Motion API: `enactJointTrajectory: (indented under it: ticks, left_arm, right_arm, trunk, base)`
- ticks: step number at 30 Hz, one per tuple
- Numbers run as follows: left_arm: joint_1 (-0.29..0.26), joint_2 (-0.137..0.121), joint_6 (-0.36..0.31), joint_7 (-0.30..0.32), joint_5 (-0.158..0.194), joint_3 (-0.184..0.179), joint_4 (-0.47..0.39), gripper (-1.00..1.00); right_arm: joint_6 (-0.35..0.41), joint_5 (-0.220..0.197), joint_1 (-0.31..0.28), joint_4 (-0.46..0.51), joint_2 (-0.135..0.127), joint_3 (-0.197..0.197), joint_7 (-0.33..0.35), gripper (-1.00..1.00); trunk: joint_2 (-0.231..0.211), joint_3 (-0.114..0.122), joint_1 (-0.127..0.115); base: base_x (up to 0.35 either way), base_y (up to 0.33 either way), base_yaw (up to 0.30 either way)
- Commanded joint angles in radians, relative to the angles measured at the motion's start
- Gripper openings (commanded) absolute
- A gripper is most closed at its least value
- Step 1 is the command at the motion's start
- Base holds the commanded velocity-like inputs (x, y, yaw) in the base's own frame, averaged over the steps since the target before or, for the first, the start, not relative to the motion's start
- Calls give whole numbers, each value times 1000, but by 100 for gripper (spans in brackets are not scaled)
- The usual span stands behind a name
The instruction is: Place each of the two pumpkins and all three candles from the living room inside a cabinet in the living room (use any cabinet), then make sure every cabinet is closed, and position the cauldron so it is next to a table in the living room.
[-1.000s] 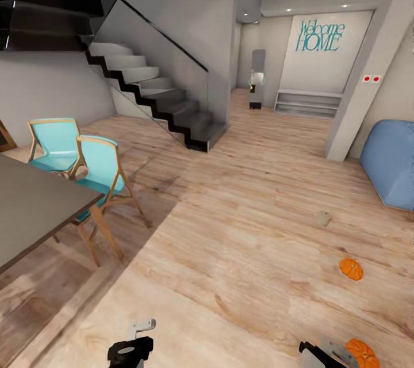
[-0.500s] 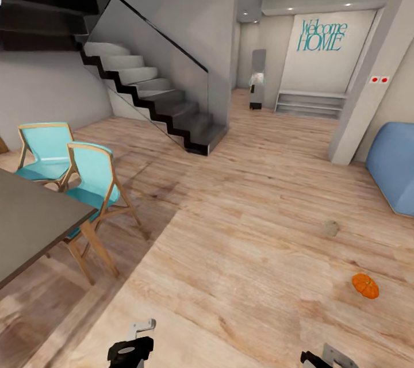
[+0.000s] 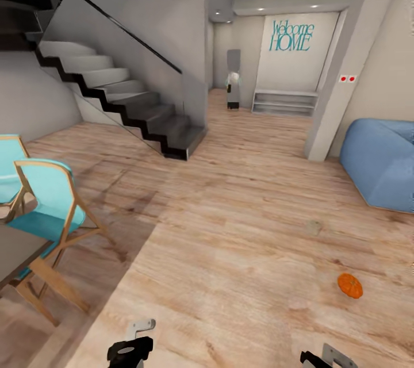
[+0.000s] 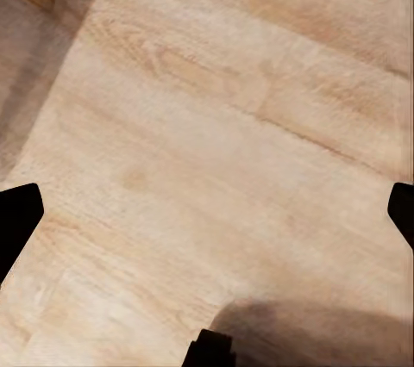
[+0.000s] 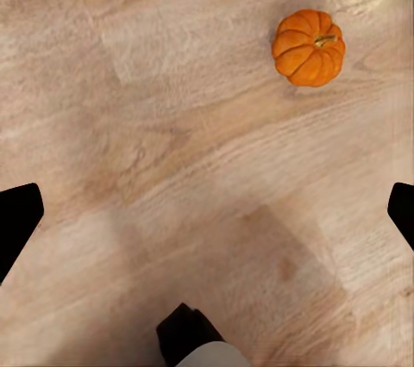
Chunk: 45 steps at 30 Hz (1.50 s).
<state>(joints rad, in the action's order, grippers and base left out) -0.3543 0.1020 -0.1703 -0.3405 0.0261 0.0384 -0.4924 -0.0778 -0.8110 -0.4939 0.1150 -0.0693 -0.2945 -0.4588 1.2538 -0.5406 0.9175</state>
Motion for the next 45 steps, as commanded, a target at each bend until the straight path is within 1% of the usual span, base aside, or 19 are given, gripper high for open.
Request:
enactJointTrajectory:
  ticks: [1,5,9,26,34,45]
  left_arm:
    - [0,0,0,0,0,0,0,100]
    - [0,0,0,0,0,0,0,100]
    - [0,0,0,0,0,0,0,100]
    - [0,1,0,0,0,0,0,100]
    - [0,1,0,0,0,0,0,100]
    - [0,1,0,0,0,0,0,100]
  right_arm:
    - [0,1,0,0,0,0,0,100]
    - [0,1,0,0,0,0,0,100]
    - [1,0,0,0,0,0,0,100]
    - [1,-1,0,0,0,0,0,100]
    - [1,1,0,0,0,0,0,100]
    - [0,1,0,3,0,0,-1,100]
  trunk:
    - [0,0,0]
    - [0,0,0]
    - [0,0,0]
    - [0,0,0]
    - [0,0,0]
    - [0,0,0]
  base:
    - [329,0,-92]
    - [329,0,-55]
    - [329,0,-196]
    - [330,0,-276]
    - [330,63,-279]
    - [330,87,-48]
